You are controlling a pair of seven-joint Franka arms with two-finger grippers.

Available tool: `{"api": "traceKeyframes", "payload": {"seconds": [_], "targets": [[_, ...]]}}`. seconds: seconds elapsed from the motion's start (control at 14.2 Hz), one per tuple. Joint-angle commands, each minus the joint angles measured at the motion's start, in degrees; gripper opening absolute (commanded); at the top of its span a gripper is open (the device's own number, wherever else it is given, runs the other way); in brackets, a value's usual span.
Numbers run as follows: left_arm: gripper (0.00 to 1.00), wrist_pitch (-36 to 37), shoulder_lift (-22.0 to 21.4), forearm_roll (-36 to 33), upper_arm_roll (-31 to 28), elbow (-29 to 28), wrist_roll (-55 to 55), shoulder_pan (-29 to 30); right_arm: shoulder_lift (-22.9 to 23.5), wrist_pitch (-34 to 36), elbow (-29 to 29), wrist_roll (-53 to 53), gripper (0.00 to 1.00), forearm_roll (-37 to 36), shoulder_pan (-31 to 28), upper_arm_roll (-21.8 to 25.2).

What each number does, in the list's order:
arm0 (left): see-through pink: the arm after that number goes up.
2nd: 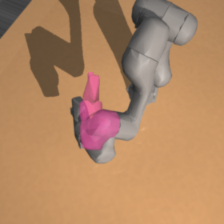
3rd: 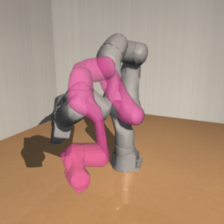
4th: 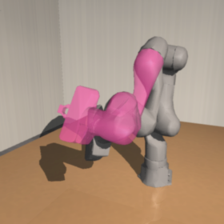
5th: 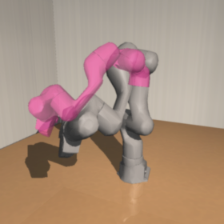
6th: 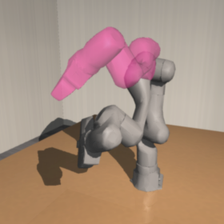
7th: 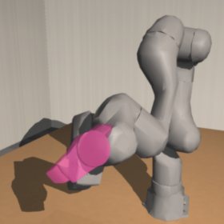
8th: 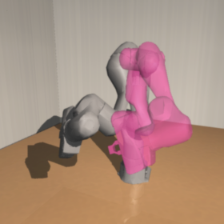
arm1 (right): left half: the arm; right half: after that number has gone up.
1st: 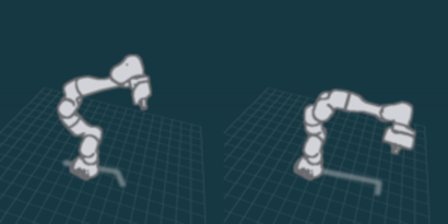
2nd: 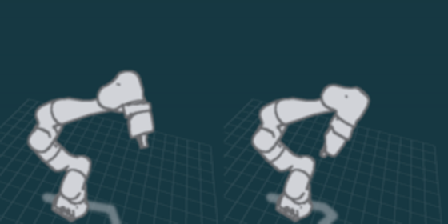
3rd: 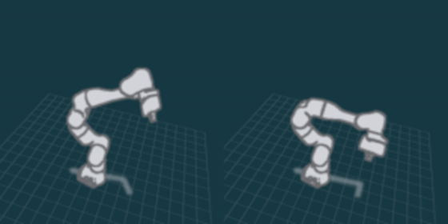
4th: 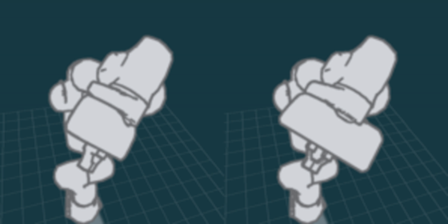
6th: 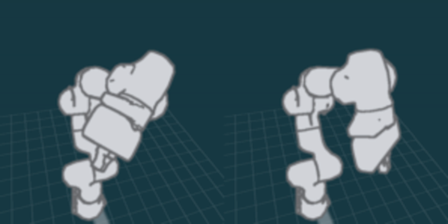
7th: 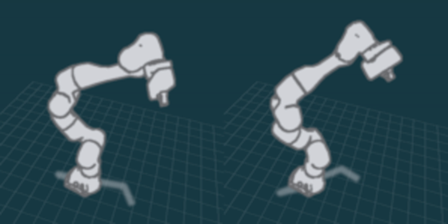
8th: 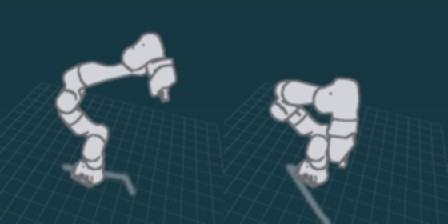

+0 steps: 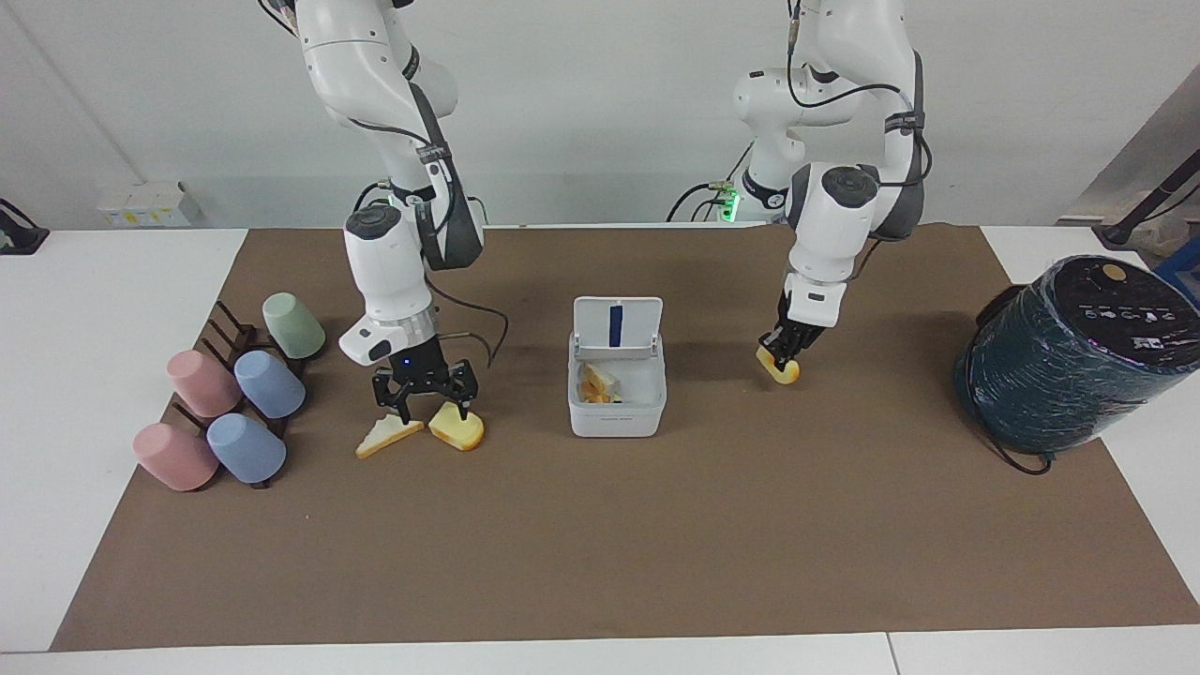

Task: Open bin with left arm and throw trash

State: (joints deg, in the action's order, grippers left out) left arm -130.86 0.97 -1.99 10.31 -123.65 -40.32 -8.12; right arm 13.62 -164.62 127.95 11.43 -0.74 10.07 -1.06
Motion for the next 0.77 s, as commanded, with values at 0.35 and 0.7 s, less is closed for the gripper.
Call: {"api": "traceKeyframes", "payload": {"seconds": [0.35, 0.7], "targets": [[0.0, 17.7, 5.4, -3.4, -0.1, 21.9, -13.5, -13.6, 1.5, -9.1, 2.9, 0.7, 0.0, 0.2, -0.1, -0.4], [0.0, 4.3, 6.7, -1.9, 0.1, 20.7, -20.8, -19.4, 0.1, -8.9, 1.0, 6.1, 0.0, 0.7, -0.1, -0.4]]}}
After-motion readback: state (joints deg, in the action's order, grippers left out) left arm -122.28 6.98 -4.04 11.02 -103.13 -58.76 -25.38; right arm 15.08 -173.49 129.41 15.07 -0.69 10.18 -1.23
